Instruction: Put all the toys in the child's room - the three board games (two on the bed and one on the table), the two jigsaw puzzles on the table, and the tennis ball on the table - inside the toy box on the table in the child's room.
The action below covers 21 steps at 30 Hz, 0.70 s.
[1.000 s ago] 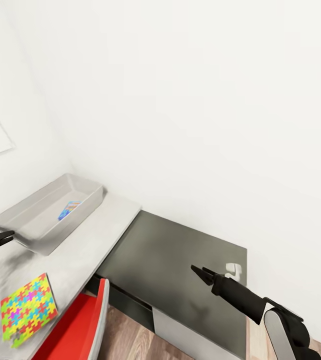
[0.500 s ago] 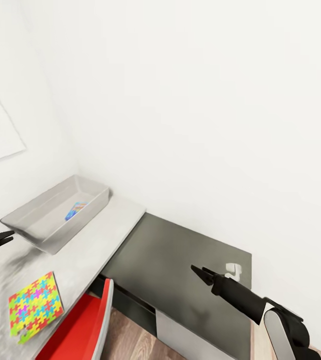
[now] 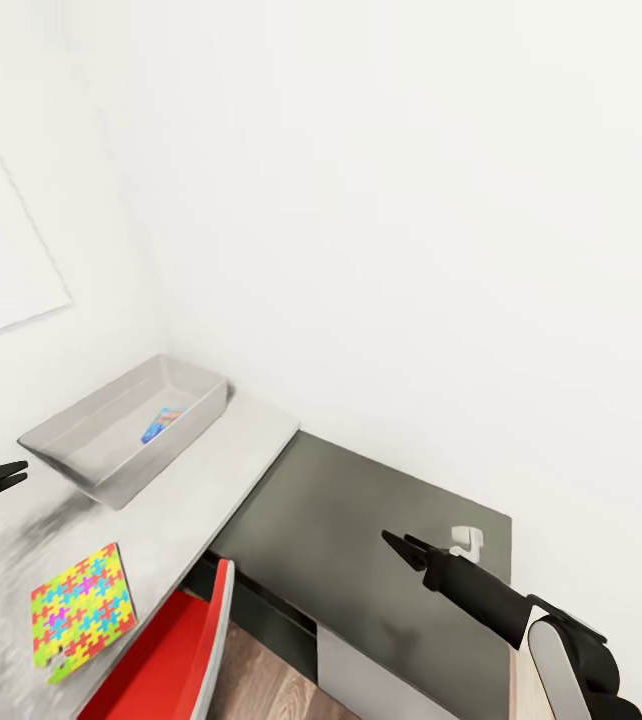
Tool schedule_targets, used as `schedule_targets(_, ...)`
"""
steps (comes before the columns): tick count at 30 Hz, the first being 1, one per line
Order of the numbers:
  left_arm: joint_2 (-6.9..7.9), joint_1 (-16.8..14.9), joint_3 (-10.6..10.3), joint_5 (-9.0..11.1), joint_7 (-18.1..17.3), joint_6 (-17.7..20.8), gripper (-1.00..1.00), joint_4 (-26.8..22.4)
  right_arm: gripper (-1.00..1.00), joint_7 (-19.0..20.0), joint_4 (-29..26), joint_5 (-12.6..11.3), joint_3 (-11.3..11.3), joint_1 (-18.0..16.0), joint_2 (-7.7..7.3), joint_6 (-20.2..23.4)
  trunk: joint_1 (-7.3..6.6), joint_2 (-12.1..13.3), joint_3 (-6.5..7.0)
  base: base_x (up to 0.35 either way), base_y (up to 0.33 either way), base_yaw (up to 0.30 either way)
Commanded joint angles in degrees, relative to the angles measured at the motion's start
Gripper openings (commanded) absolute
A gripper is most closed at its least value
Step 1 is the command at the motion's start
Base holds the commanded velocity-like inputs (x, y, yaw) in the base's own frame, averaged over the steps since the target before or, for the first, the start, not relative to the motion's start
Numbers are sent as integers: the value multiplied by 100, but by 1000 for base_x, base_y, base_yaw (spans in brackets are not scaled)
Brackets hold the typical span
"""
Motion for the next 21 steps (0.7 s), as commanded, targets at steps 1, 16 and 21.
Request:
schedule_targets(1, 1, -6, 0, 9, -10, 44, 100, 0, 100, 12, -2, -18, -14, -5, 3, 36, 4, -11, -2, 0, 0, 73)
schedule_targets(16, 2, -6, 0, 10, -21, 44, 100, -1, 100, 17, -4, -18, -52, 4, -6, 35, 4, -11, 132, 0, 0, 73)
schedule_targets(21, 5, -6, 3, 10, -22, 44, 100, 0, 100, 15, -4, -18, -48, 4, -7, 36, 4, -11, 177, 0, 0, 73)
